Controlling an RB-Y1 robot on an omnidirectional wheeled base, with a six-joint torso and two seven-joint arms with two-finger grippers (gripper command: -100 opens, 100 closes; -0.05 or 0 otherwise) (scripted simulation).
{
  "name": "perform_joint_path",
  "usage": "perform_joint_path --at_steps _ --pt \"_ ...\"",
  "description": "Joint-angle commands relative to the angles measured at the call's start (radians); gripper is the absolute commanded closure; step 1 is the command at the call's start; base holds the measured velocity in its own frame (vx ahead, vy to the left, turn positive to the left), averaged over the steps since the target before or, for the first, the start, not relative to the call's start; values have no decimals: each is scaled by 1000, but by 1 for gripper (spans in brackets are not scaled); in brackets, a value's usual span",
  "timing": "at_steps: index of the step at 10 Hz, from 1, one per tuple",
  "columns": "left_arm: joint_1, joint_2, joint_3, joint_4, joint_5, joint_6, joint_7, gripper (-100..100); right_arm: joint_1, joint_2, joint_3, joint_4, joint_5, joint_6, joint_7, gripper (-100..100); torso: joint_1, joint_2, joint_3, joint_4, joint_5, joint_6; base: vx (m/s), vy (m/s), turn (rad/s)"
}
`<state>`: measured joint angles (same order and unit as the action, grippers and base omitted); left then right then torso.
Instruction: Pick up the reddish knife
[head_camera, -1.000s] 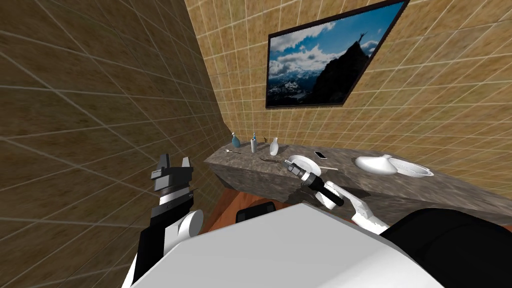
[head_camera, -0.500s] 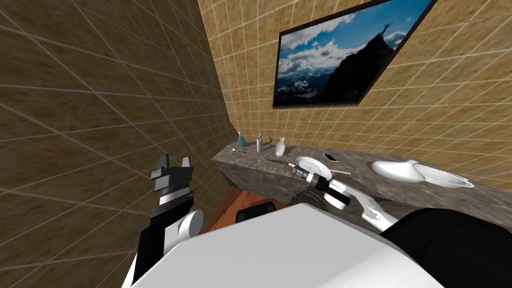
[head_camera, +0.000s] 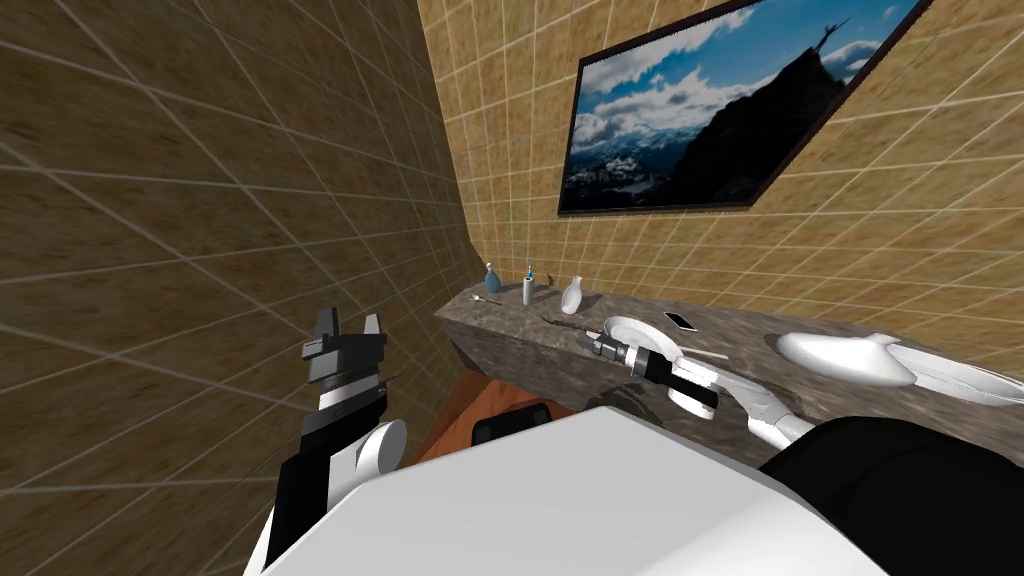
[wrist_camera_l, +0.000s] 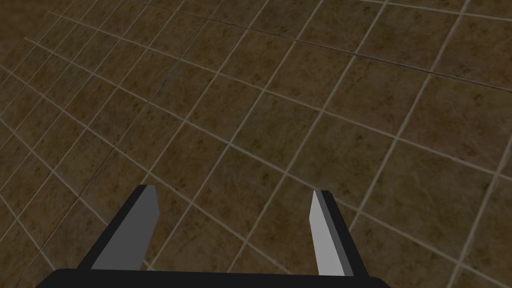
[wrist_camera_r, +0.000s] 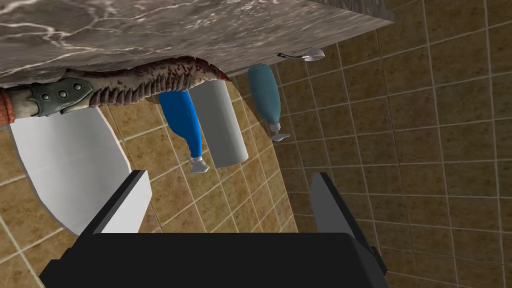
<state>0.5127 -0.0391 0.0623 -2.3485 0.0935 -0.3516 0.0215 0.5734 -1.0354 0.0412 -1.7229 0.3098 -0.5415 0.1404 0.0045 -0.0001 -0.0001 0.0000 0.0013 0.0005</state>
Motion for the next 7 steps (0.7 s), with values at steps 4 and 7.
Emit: perform_joint_path --at_steps 4,7 --pt "0 0 0 0 0 0 0 0 26 -147 13 87 37 -20 5 -100 1 -1 -1 0 0 0 23 82 136" --pt "0 0 0 0 0 0 0 0 54 -233 27 163 72 -41 10 -100 0 0 0 0 0 0 23 77 149"
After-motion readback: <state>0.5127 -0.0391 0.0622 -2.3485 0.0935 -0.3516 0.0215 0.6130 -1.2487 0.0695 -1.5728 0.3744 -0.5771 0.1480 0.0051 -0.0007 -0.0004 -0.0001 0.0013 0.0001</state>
